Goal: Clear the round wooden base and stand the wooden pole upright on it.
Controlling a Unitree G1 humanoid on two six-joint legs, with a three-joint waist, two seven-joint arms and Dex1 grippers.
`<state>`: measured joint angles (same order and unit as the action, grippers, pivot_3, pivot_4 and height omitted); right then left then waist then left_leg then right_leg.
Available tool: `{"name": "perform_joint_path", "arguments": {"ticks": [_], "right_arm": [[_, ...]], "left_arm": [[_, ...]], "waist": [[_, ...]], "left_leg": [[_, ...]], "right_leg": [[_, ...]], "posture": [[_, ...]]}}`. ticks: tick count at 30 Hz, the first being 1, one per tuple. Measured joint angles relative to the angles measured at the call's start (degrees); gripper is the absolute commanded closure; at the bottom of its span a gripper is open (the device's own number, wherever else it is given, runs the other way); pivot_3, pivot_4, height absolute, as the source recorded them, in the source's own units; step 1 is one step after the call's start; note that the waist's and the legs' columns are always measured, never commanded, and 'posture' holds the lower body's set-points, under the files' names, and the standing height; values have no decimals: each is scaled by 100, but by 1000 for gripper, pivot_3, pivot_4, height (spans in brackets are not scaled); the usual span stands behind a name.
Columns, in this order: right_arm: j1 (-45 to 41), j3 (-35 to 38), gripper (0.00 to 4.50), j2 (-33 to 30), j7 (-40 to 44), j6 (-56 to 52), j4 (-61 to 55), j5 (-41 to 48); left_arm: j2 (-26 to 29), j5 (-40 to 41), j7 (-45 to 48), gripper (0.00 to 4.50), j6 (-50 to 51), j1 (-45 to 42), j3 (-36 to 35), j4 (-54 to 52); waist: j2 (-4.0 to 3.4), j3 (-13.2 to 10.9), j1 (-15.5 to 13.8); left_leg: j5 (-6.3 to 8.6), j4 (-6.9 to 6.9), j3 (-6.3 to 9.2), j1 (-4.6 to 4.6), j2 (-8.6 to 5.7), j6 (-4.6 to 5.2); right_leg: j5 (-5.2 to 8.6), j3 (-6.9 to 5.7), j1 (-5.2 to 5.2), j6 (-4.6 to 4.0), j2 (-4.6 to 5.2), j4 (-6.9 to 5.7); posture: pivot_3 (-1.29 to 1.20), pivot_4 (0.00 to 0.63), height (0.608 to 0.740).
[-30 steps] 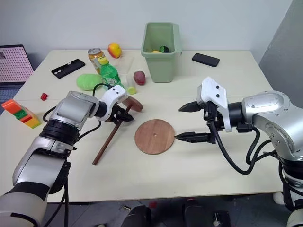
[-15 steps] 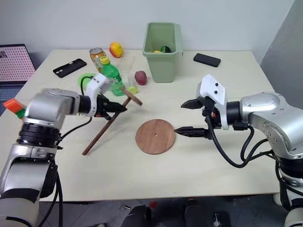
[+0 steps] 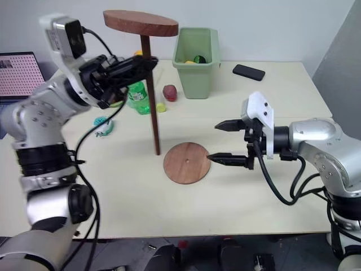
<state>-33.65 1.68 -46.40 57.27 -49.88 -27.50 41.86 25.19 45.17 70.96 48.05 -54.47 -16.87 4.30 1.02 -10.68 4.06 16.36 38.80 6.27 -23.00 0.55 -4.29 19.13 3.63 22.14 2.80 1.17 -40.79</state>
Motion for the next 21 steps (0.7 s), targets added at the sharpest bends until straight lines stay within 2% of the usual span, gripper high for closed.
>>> {"name": "perform_joint_path", "arguments": {"ticks": [4,12,21], "right_arm": [[374,172,0,-4,142,121,-129,222],[788,318,0,4,64,185,-274,397],[846,325,0,20,-91,209,-329,442]], "left_arm": [[-272,-50,249,4246,-600,290,326,28],[-322,-935,716,4246,-2201,755,1079,599],[-670,-1256,352,4246,-2868,861,1242,1101]], "waist": [[1,0,-18],[1,0,-77],[1,0,-87]], "left_leg": [[1,-1,-4,6,1,1],[3,-1,-5,4,-1,5],[9,0,-4,4,-2,17]], "right_leg": [[0,5,-1,0,-2,-3],[0,7,-3,0,-4,4],[0,6,-3,0,-3,3]], "posture": [[0,150,740],[0,150,740],[0,150,740]]}}
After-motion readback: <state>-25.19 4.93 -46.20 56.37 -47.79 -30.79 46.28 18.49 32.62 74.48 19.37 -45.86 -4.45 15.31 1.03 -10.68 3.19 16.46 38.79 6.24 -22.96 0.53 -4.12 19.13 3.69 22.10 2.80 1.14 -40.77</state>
